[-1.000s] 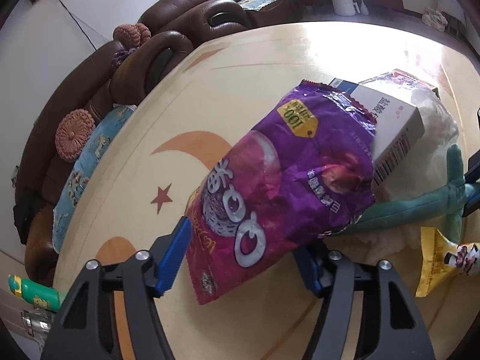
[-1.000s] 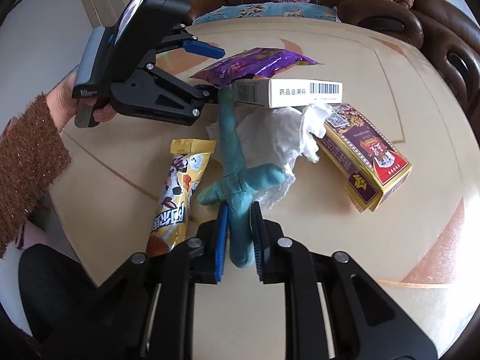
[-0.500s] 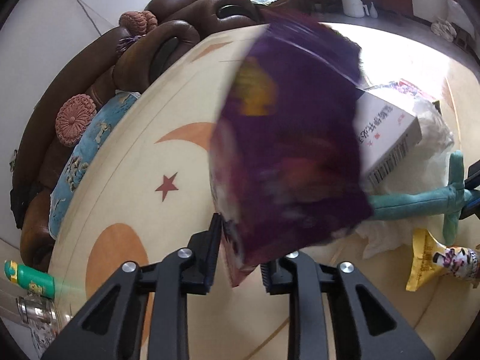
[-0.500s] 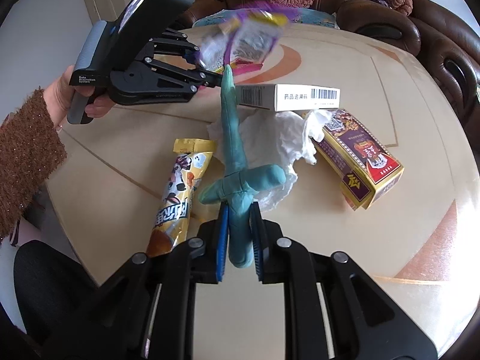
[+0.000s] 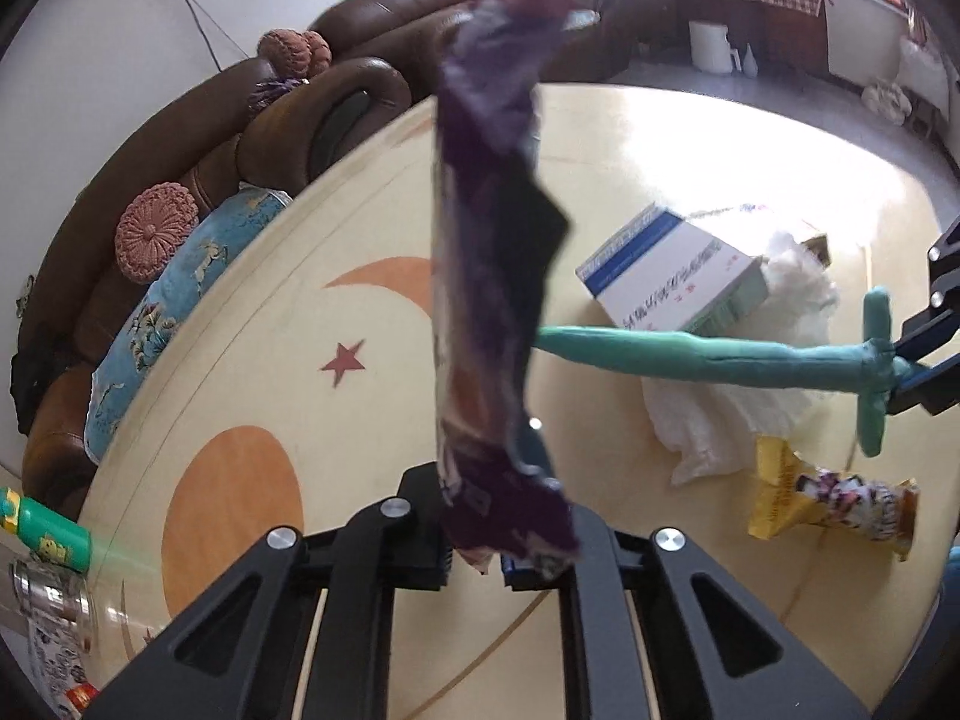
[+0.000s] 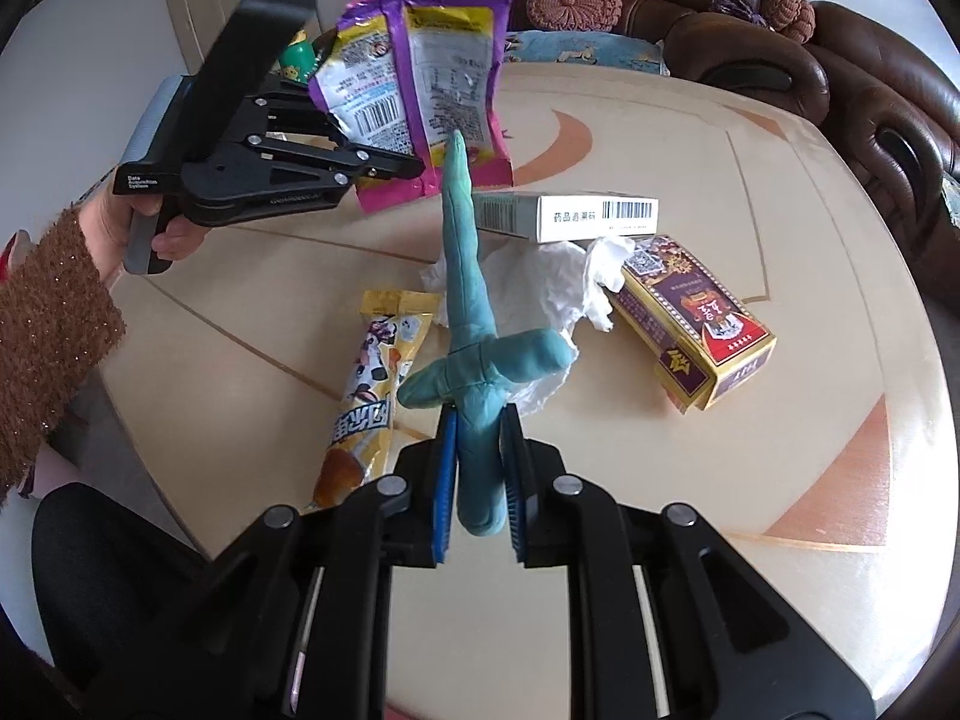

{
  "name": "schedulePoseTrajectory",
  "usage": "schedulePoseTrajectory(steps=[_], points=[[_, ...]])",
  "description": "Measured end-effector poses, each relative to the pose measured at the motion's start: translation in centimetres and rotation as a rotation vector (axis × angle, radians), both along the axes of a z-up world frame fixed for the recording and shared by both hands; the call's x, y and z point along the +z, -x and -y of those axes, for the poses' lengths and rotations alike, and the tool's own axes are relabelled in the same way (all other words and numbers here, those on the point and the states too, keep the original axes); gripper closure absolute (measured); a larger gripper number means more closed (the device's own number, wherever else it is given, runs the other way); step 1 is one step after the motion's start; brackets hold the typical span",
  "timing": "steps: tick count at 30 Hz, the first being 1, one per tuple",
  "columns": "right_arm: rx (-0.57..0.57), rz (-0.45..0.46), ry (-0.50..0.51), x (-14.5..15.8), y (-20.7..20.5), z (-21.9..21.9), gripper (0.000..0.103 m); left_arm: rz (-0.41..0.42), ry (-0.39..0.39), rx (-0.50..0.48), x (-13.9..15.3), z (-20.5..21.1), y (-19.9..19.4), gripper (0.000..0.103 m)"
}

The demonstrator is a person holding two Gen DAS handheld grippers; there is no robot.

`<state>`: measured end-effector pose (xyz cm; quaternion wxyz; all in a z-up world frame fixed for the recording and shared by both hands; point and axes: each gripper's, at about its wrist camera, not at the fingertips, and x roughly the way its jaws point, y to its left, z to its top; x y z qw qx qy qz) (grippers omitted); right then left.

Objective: Collect trash
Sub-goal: 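Lift the teal toy and purple bag and carry both over the pink bin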

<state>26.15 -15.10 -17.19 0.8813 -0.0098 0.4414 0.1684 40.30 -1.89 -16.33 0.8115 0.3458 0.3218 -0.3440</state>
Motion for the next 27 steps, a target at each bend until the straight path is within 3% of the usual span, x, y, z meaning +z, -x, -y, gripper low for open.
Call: schedulePoseTrajectory(steps=[7, 14, 22, 27], points=[[-0.015, 0.022, 0.002, 0.9, 0.9, 0.3, 0.087, 0.034, 0.026, 0.023, 1.8, -1.3, 1.1, 0.092], [-0.028, 0.06, 0.022, 2.9, 2.1, -0.2, 0.087, 0.066, 0.0, 0.009, 2.9, -1.0, 4.9, 0.092], [-0.063, 0.084, 0.023, 4.9, 4.5, 0.0, 0.087, 0.089, 0.052, 0.028, 5.8, -2.4, 7.8, 0.092], [-0.097, 0.08, 0.027, 5.6, 6.2, 0.6, 0.087, 0.098, 0.041, 0.025, 6.4, -2.6, 9.6, 0.092]])
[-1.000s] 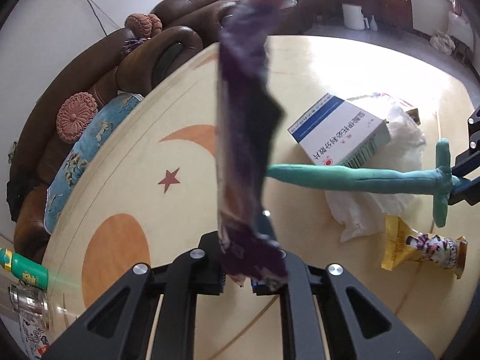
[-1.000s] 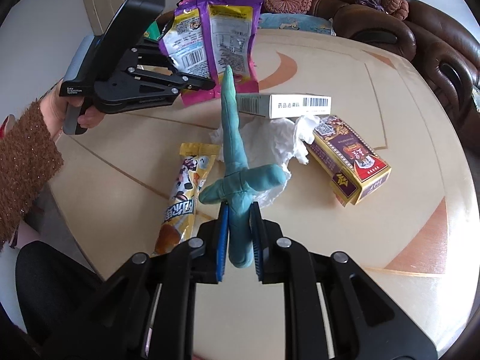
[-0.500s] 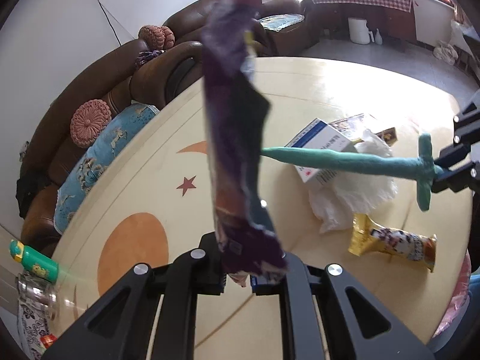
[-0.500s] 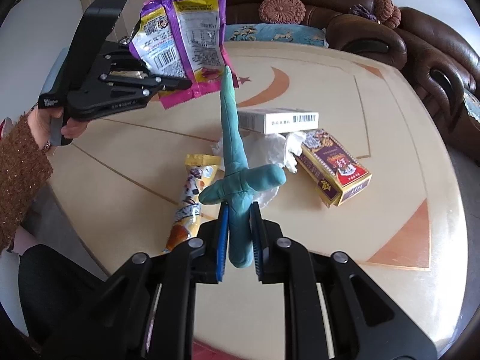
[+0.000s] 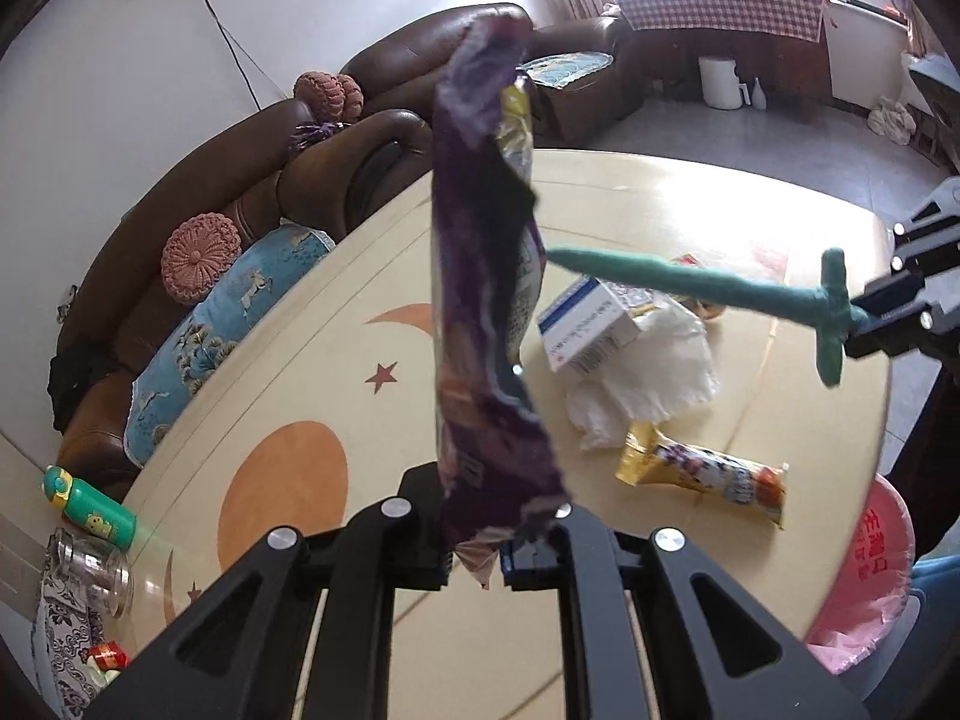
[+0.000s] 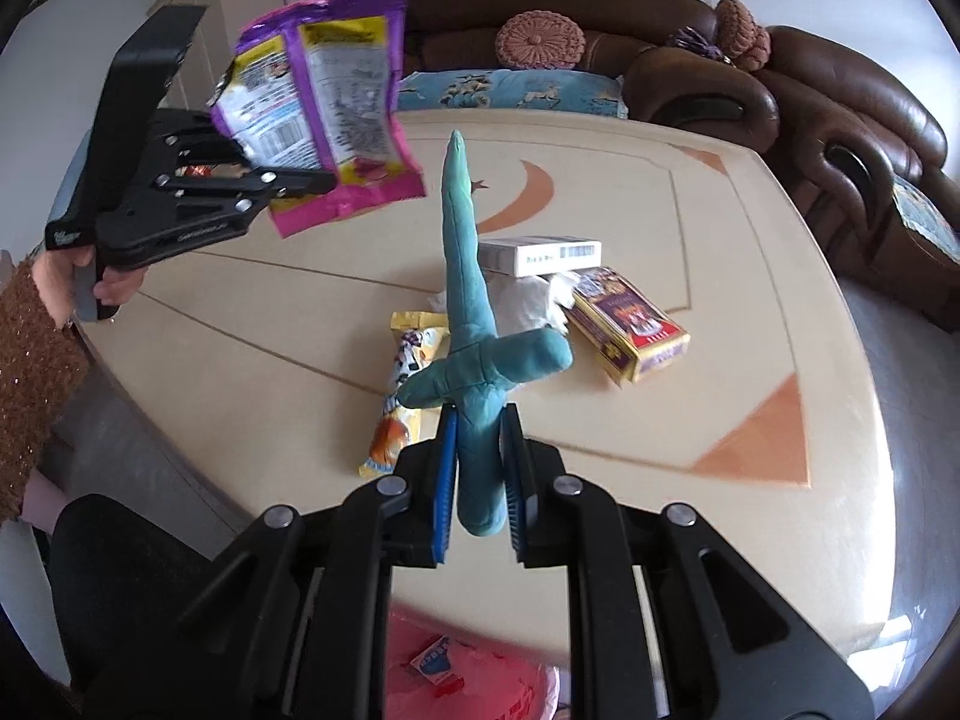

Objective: Collect trash
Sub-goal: 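Lift the teal toy and purple bag and carry both over the pink bin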

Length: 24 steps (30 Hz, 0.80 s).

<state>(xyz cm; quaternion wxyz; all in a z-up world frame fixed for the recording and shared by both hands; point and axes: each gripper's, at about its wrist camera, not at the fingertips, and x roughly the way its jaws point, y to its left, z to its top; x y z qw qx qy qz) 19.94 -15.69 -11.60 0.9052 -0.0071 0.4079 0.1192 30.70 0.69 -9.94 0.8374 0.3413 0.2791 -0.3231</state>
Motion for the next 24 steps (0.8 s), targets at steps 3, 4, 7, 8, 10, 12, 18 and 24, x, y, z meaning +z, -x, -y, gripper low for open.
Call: schedulePoseTrajectory(steps=[3, 4, 7, 8, 10, 12, 18, 24], points=[[-0.021, 0.008, 0.007, 0.7, 0.9, 0.4, 0.087, 0.008, -0.003, 0.005, 0.4, 0.0, 1.4, 0.092], [-0.027, 0.012, 0.01, 1.1, 1.2, 0.5, 0.087, 0.012, 0.006, 0.012, 0.6, 0.1, 2.1, 0.092], [-0.048, 0.025, 0.029, 1.7, 2.5, 0.6, 0.087, 0.03, 0.016, 0.037, 0.9, -0.1, 3.7, 0.092], [-0.057, 0.024, 0.033, 1.9, 3.0, 0.6, 0.087, 0.027, 0.015, 0.041, 0.9, -0.2, 3.8, 0.092], [-0.064, 0.019, 0.024, 2.2, 4.1, 0.7, 0.087, 0.028, 0.021, 0.05, 0.9, -0.1, 5.2, 0.092], [-0.072, 0.019, 0.03, 2.4, 5.2, 0.6, 0.087, 0.031, 0.023, 0.057, 0.9, 0.1, 6.6, 0.092], [-0.083, 0.01, 0.026, 3.0, 8.4, 0.4, 0.087, 0.02, 0.059, 0.069, 1.1, 0.3, 11.7, 0.092], [-0.101, -0.001, 0.024, 2.8, 11.8, 0.7, 0.087, -0.008, 0.073, 0.074, 0.7, 0.1, 16.1, 0.092]])
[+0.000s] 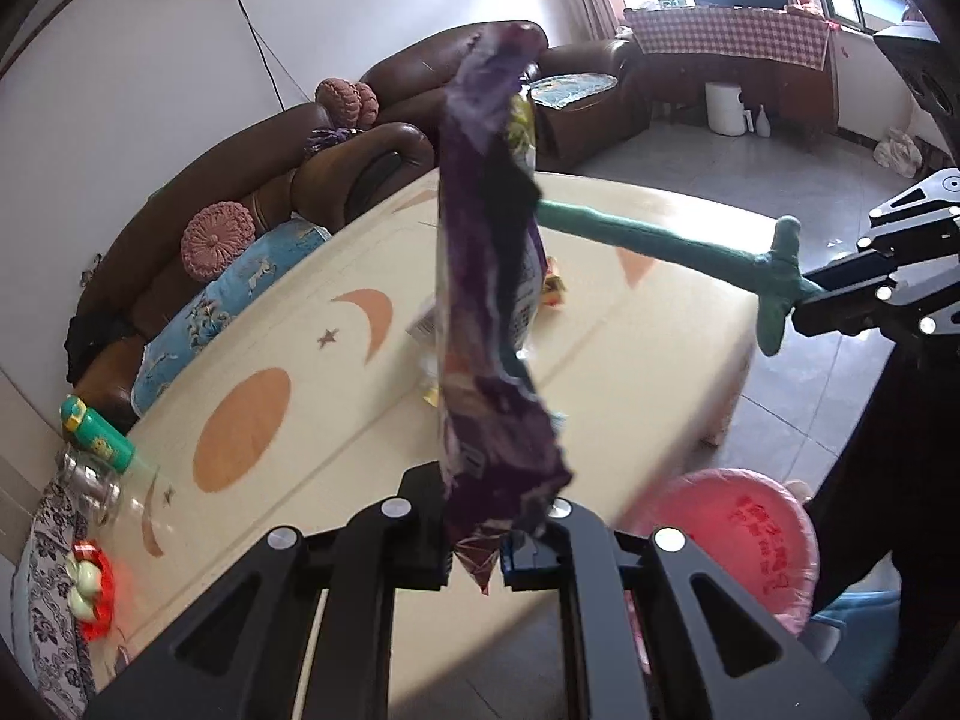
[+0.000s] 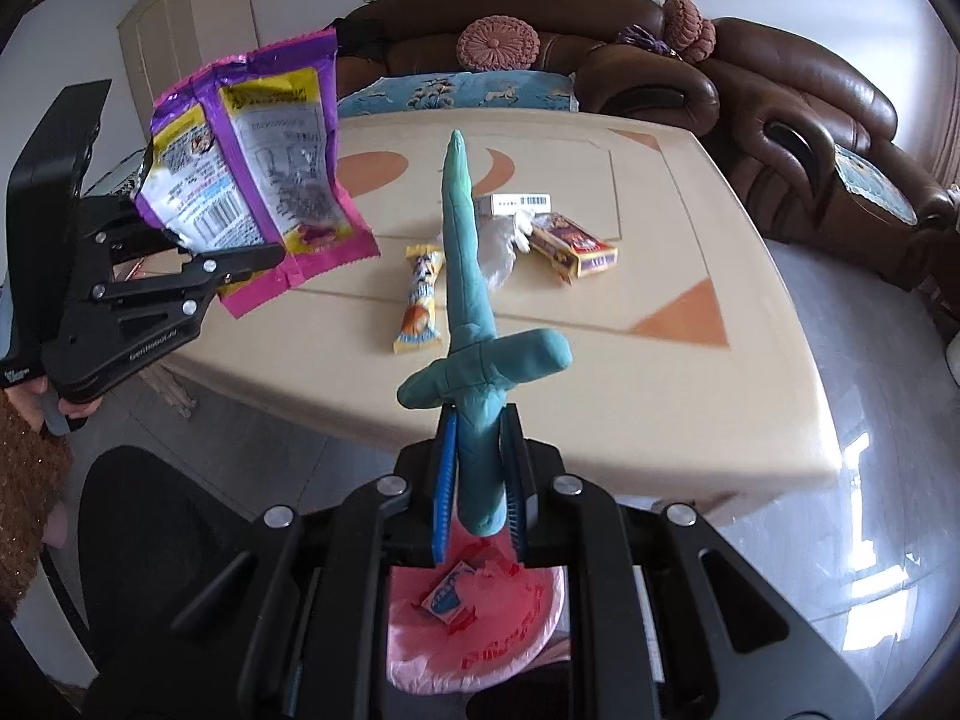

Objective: Collect trash
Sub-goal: 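Lift the teal toy and purple bag and carry both over the pink bin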

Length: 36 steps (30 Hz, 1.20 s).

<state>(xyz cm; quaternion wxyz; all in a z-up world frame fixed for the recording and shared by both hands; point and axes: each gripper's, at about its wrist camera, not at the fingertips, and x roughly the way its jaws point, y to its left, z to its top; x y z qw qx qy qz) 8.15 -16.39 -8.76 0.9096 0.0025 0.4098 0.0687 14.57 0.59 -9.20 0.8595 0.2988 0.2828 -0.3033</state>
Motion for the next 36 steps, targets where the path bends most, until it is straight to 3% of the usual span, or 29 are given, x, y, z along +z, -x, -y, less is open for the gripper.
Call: schedulePoseTrajectory(steps=[8, 18, 24, 36], points=[[-0.026, -0.021, 0.012, -0.8, 3.8, 0.3, 0.087, -0.038, -0.002, -0.022, -1.6, 0.6, 4.2, 0.092], [-0.066, -0.064, 0.012, -2.3, 6.5, 1.5, 0.087, -0.094, 0.01, -0.043, -3.3, 0.9, 6.6, 0.092], [-0.06, -0.126, 0.009, -4.6, 7.6, 1.1, 0.087, -0.139, 0.013, -0.046, -5.1, 1.2, 7.5, 0.092], [-0.076, -0.259, -0.005, -10.1, 8.5, 0.3, 0.087, -0.296, 0.009, -0.024, -11.2, 2.8, 8.6, 0.092]])
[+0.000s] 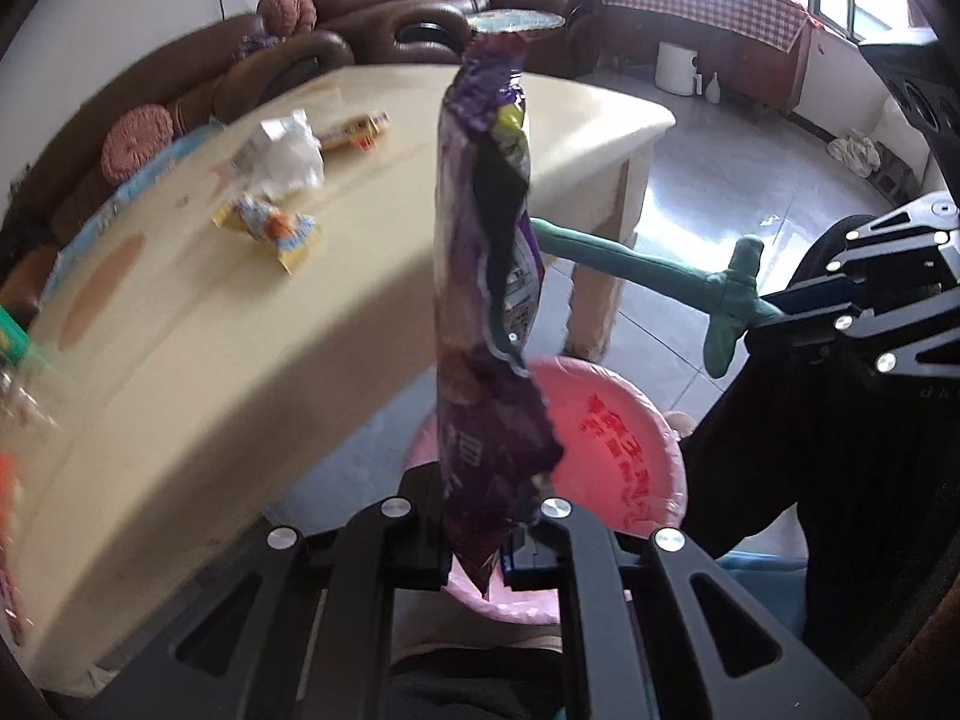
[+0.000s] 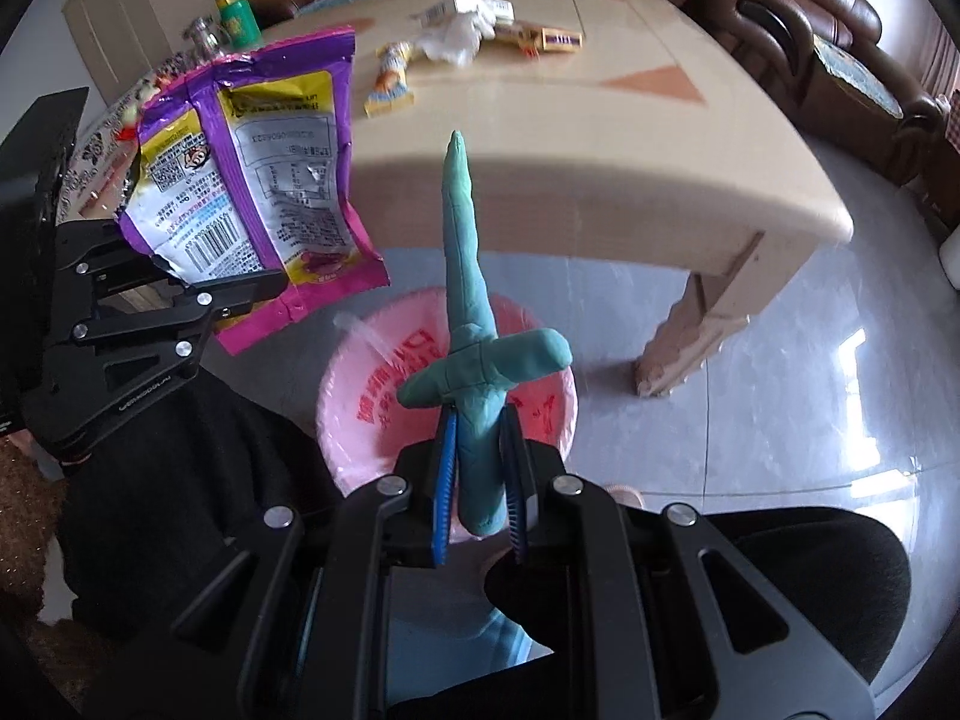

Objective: Collect trash
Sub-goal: 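Lift the teal toy and purple bag and carry both over the pink bin, then open the right gripper to drop the teal toy into the pink bin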

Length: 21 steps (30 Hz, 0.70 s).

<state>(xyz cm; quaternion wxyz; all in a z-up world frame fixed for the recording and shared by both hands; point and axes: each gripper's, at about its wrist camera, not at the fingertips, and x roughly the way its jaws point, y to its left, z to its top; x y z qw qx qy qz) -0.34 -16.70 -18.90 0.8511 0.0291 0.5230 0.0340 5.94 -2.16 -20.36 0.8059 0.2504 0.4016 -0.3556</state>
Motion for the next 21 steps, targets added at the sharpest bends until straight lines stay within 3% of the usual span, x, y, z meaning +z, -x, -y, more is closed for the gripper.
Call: schedulePoseTrajectory(steps=[14, 21], points=[[-0.022, -0.133, -0.02, -6.4, -1.6, -0.2, 0.087, -0.157, 0.0, 0.084, -6.2, 0.0, -0.6, 0.092], [-0.011, -0.153, -0.027, -6.7, -1.8, -0.8, 0.087, -0.183, -0.008, 0.104, -7.4, -0.1, -0.8, 0.092]])
